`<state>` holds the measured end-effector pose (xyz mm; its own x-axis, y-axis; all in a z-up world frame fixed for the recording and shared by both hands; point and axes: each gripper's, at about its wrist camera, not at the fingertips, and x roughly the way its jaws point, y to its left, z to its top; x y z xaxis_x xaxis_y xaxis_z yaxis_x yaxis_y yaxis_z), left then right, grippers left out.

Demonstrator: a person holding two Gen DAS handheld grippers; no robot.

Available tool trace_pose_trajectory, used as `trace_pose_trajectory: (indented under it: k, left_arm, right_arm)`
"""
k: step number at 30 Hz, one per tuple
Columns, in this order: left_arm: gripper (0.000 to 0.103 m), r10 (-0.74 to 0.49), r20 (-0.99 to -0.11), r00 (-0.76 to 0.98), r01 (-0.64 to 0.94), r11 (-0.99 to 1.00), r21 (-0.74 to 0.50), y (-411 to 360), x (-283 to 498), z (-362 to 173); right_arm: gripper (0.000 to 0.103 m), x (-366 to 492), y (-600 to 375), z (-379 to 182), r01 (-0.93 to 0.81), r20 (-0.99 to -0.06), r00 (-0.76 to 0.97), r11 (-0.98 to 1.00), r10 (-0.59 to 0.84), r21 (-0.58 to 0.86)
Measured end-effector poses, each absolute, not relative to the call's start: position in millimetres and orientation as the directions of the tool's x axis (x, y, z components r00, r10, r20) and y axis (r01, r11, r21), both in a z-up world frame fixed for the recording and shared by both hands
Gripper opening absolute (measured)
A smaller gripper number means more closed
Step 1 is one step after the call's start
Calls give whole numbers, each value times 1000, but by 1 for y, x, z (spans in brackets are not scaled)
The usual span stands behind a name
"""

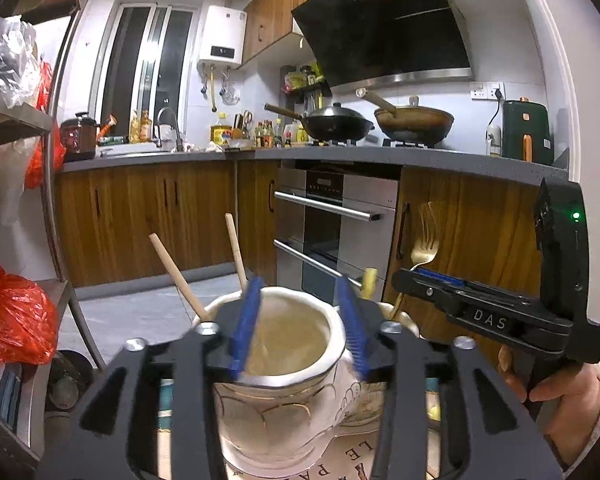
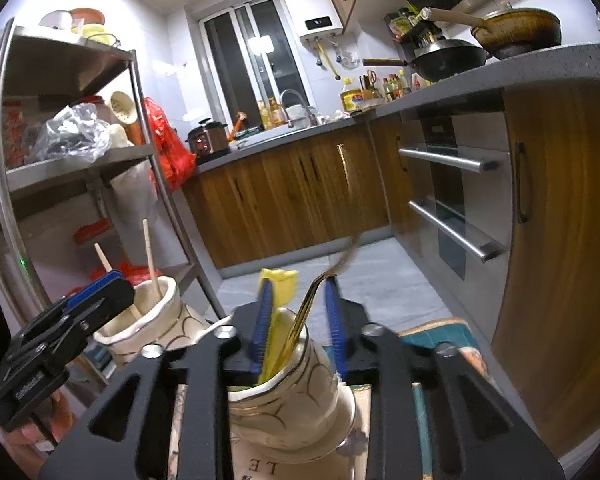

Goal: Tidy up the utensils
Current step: 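Release the gold fork into the smaller cup while the left releases the chopstick, then move both open tools back down toward the utensils on the cloth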

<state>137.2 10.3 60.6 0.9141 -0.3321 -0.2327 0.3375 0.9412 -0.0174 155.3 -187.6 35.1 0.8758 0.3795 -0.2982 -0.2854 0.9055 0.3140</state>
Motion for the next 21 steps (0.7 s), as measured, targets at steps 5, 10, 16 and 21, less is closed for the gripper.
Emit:
trace_pose_trajectory:
  k: [5,10,16,21]
  left_arm:
    - [63,-317,-200,927,322,947,-11,11,128,66]
    - [81,-295,-195,936,299,954,-6,14,121,67]
    - [97,-237,-186,954,237,971,-22,25,102,65]
    - [97,-201,-213,956,196,980,-43,34,84,59]
  right_arm:
    - [45,153,-191,38,-282,-286,882,905,375,319]
    - [73,145,-200,44,-272,-275,888,903,368,332]
    - [92,126,-214,51,-267,-259,894,898,366,348]
    - [96,100,-221,50,-259,-270,897,911,350,321]
